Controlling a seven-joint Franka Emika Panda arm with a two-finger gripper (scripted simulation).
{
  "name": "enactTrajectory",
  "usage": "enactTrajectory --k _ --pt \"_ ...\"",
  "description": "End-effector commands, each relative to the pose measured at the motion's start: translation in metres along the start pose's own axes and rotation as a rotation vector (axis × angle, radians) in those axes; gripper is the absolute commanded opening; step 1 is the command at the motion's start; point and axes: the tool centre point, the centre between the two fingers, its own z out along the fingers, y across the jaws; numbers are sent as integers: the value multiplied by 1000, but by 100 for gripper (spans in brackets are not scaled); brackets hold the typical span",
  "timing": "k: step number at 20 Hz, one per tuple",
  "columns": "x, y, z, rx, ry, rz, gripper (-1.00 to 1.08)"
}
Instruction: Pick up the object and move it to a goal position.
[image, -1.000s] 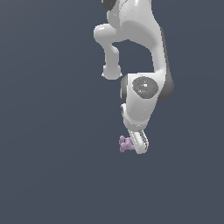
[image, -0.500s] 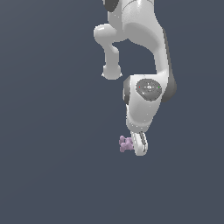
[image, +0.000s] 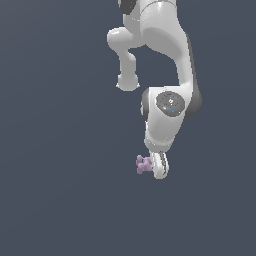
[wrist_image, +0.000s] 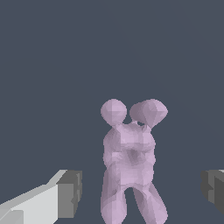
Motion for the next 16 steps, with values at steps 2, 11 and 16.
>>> enactTrajectory --k 2,11,16 --pt "0 1 13 -1 0 1 100" --pt "0 1 48 -1 0 4 100" --pt "0 0 47 -1 0 4 -100"
